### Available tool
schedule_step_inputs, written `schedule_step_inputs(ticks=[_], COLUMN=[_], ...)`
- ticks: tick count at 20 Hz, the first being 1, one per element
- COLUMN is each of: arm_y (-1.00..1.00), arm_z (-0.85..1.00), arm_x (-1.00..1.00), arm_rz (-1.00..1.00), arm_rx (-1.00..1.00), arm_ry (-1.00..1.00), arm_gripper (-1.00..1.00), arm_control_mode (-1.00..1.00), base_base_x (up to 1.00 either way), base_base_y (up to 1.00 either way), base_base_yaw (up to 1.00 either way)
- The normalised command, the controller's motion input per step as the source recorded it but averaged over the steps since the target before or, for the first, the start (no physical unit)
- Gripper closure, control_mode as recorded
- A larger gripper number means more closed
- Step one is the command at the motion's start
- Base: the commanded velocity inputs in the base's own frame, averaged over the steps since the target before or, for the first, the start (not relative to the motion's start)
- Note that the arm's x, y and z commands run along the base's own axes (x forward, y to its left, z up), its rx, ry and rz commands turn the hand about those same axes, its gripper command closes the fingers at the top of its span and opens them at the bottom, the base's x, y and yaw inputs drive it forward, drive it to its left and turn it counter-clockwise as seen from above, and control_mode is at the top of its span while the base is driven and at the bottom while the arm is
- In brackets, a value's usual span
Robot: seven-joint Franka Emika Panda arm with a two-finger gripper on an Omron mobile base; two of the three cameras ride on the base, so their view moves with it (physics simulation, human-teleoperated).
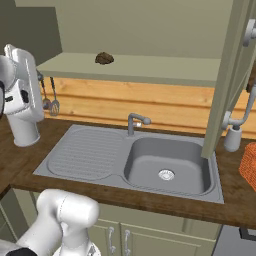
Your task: Open the cabinet, pick up the bread from the cabinet and place it in the basket. Then move the basket to the dining counter.
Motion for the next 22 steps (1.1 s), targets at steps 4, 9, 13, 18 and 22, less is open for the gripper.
schedule_step_inputs(ticks=[4, 9, 13, 18, 22], arm_y=[0.02, 0.0, -0.02, -0.39, -0.21], arm_z=[0.16, 0.0, -0.02, 0.08, -0.04], arm_x=[0.0, 0.18, 0.56, 0.75, 0.97], arm_rz=[0.26, 0.21, 0.41, 0.38, 0.25], arm_rx=[-0.53, -0.53, -0.3, -0.03, -0.04], arm_ry=[0.31, 0.1, -0.03, -0.07, -0.01], arm_gripper=[-1.0, -1.0, -1.0, -1.0, -1.0], arm_control_mode=[-1.0, -1.0, -1.0, -1.0, -1.0], base_base_x=[0.0, 0.0, 0.0, 0.0, 0.0], base_base_y=[0.0, 0.0, 0.0, 0.0, 0.0], base_base_yaw=[0.0, 0.0, 0.0, 0.0, 0.0])
